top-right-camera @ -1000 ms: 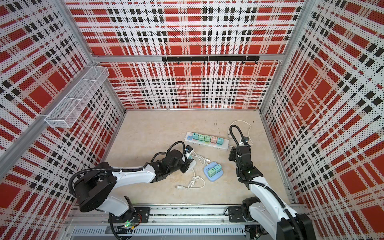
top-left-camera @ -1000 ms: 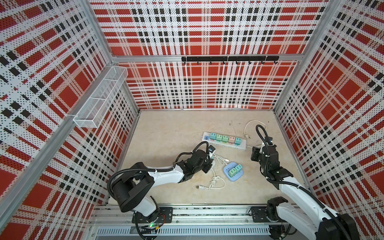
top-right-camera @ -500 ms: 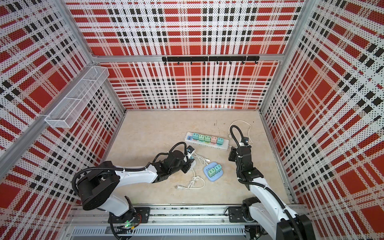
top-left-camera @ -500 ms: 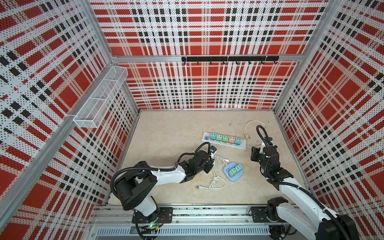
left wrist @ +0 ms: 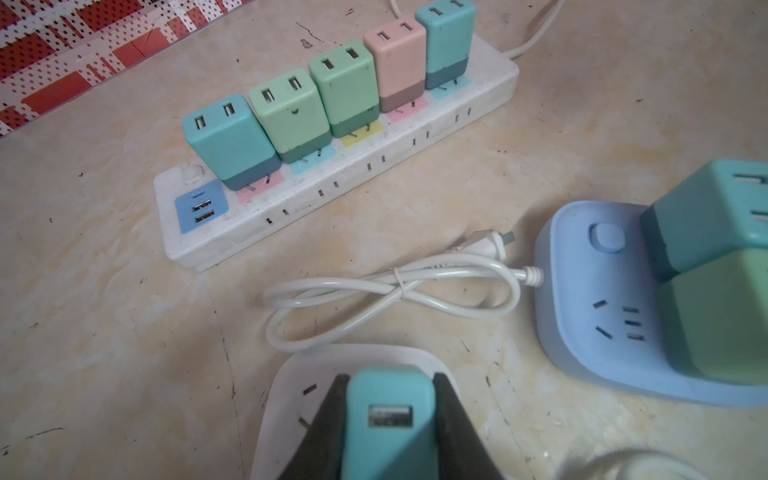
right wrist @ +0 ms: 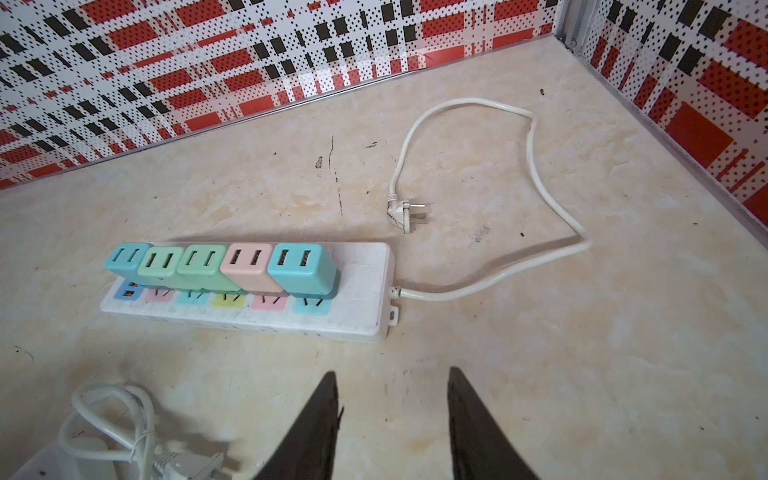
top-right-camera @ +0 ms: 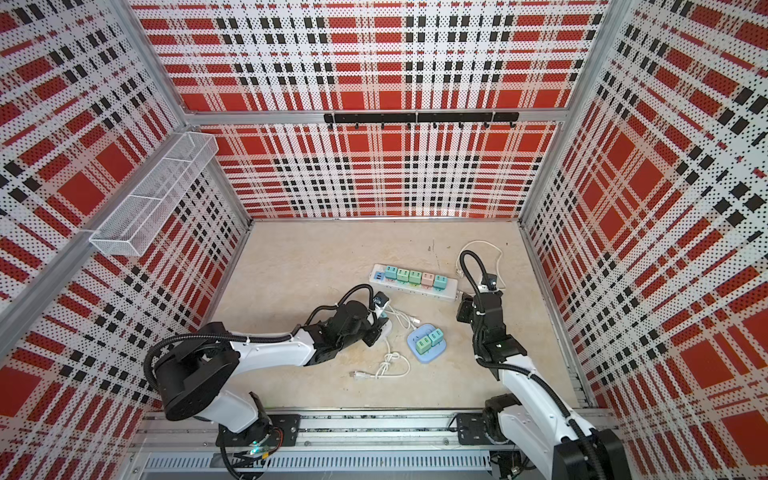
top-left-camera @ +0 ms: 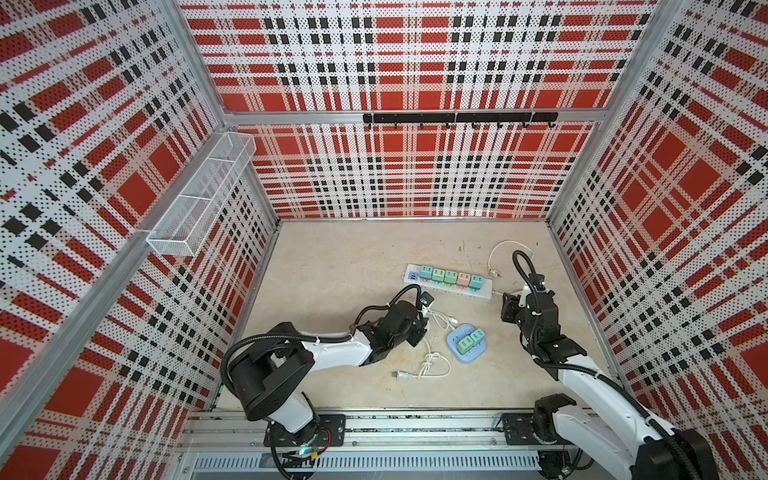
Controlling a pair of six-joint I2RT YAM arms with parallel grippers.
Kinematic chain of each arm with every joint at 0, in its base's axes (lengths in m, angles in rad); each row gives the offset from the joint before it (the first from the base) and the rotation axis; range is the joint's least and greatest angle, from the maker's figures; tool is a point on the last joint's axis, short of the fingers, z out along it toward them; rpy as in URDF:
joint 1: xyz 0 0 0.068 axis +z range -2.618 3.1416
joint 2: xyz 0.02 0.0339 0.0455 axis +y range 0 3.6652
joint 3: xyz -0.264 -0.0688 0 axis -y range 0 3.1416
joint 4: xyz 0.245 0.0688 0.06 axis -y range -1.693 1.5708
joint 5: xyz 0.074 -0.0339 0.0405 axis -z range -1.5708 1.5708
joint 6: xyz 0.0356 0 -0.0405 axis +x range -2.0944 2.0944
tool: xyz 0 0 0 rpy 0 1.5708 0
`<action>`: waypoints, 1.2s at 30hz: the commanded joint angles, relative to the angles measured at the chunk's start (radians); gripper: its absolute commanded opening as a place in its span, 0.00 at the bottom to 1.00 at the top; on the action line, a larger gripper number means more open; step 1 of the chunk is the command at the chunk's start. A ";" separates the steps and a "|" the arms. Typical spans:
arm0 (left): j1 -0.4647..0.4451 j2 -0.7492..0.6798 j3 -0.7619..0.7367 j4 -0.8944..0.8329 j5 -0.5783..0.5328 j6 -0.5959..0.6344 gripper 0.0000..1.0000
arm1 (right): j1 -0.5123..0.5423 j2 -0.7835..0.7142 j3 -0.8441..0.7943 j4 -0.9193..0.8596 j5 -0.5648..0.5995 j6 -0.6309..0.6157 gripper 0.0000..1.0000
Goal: Insert the plug
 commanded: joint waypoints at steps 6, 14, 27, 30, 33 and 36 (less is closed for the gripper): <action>-0.005 0.014 0.037 -0.075 0.001 0.011 0.00 | -0.009 -0.009 -0.014 0.054 -0.010 -0.010 0.44; 0.016 0.103 0.082 -0.087 0.072 -0.009 0.00 | -0.009 -0.012 -0.015 0.054 -0.014 -0.010 0.45; 0.024 0.105 0.037 -0.106 0.102 -0.009 0.00 | -0.014 -0.006 -0.015 0.059 -0.019 -0.009 0.45; 0.026 0.101 0.003 -0.107 0.139 -0.001 0.00 | -0.012 0.000 -0.013 0.059 -0.021 -0.010 0.46; 0.036 0.132 0.015 -0.144 0.169 -0.002 0.00 | -0.012 0.008 -0.009 0.060 -0.021 -0.010 0.46; 0.036 0.161 0.033 -0.168 0.181 -0.005 0.00 | -0.013 0.014 -0.007 0.062 -0.021 -0.010 0.46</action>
